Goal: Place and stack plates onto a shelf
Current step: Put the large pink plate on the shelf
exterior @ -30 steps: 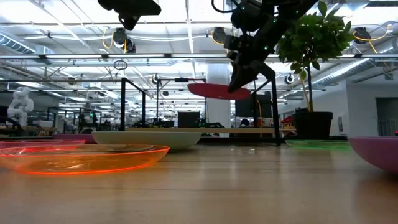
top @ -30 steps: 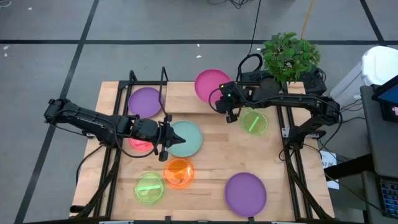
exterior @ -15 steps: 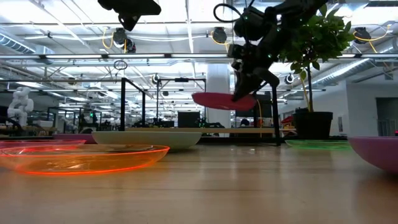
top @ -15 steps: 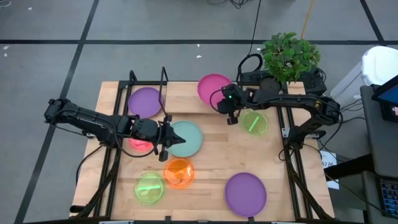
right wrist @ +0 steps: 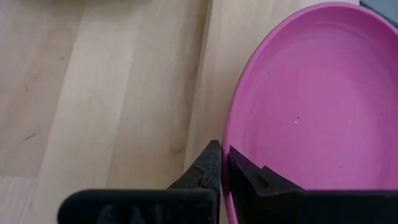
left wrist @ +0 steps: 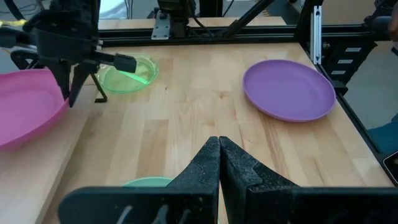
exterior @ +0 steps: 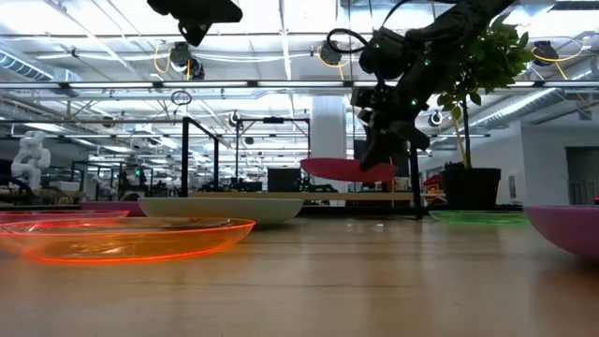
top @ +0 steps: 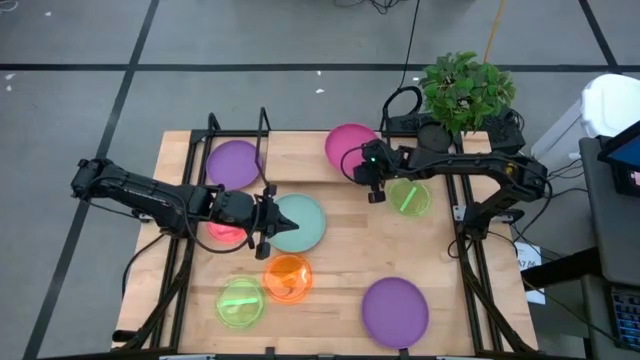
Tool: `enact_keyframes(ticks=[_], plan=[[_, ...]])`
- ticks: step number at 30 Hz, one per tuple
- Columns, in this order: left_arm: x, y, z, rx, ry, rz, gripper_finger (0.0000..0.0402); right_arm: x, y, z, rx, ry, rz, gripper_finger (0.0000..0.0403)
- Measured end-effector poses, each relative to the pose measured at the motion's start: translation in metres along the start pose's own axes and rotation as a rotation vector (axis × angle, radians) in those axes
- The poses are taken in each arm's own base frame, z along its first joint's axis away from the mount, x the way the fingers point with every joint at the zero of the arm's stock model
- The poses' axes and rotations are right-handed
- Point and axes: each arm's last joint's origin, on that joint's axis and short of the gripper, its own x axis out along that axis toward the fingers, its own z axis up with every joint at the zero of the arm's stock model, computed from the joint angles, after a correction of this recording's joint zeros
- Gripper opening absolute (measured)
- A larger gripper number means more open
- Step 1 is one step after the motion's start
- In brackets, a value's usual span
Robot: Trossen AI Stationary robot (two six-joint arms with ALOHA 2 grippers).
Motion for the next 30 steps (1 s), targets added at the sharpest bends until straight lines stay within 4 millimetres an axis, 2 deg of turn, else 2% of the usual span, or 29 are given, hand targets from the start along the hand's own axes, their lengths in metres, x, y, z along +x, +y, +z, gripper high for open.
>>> enact_keyframes(ticks=[30], plan=[[0.0,0.0,0.0002,0.001,-0.001,0.0,0.0004,0.003,0.0032,-0.0079,0.038,0.028,0.011,0.0005]])
